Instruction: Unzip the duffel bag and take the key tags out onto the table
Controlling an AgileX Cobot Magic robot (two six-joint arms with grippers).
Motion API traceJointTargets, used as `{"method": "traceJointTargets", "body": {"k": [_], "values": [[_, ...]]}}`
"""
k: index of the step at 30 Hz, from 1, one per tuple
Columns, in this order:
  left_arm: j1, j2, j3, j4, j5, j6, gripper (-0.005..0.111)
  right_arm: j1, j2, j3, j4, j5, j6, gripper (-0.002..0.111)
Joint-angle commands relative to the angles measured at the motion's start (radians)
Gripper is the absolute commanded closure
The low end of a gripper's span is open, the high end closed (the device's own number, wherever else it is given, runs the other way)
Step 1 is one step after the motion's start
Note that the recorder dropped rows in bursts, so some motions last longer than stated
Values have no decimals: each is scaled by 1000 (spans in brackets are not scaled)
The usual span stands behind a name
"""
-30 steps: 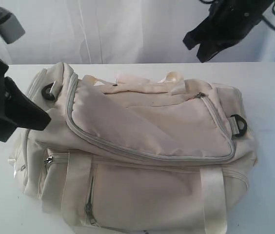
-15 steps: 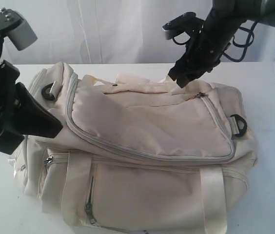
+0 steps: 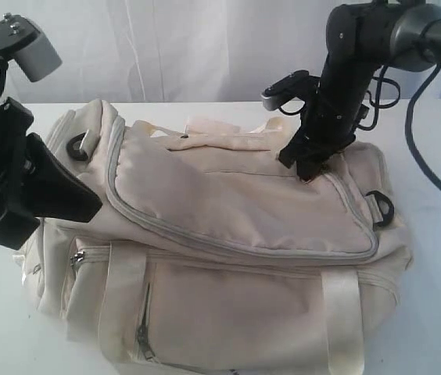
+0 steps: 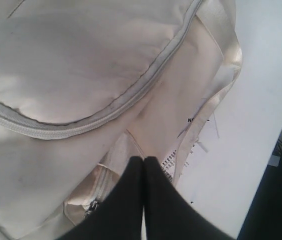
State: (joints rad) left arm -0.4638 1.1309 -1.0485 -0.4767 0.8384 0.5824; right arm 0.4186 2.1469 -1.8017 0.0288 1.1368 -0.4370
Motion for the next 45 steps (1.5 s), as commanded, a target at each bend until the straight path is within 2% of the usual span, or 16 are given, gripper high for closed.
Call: {"method": "traceJointTargets", "body": {"k": [1, 2, 4, 10, 12, 13, 15, 18, 21, 25, 32, 39, 45], "values": [[-3, -3, 6, -16, 13, 0, 107, 4, 1, -1, -2, 43, -7, 92], [-3, -3, 6, -16, 15, 0, 107, 4, -5, -1, -2, 36, -7, 100], [-3, -3, 6, -16, 17, 0, 107, 4, -22, -1, 1, 10, -7, 105], [-3, -3, 6, -16, 21, -2, 107, 4, -90, -1, 1, -19, -5, 103], [-3, -3, 6, -16, 21, -2, 107, 4, -94, -1, 4, -15, -10, 91], [-3, -3, 6, -16, 21, -2, 107, 4, -94, -1, 7, -10, -10, 79], [-3, -3, 6, -16, 21, -2, 107, 4, -94, -1, 15, -10, -10, 63], [-3, -3, 6, -18, 28, -2, 107, 4, -96, -1, 84, -18, -82, 50], [-3, -3, 6, -23, 28, -2, 107, 18, -100, -1, 154, -18, -189, 50], [-3, -3, 6, -39, 28, -2, 107, 53, -102, -1, 143, -18, -263, 52], [-3, -3, 6, -39, 30, -2, 107, 109, -91, 0, -115, -17, -254, 54], [-3, -3, 6, -39, 35, -2, 107, 109, -77, 0, -176, 62, -254, 54], [-3, -3, 6, -39, 35, -2, 107, 109, -61, 0, -156, 78, -254, 54]]}}
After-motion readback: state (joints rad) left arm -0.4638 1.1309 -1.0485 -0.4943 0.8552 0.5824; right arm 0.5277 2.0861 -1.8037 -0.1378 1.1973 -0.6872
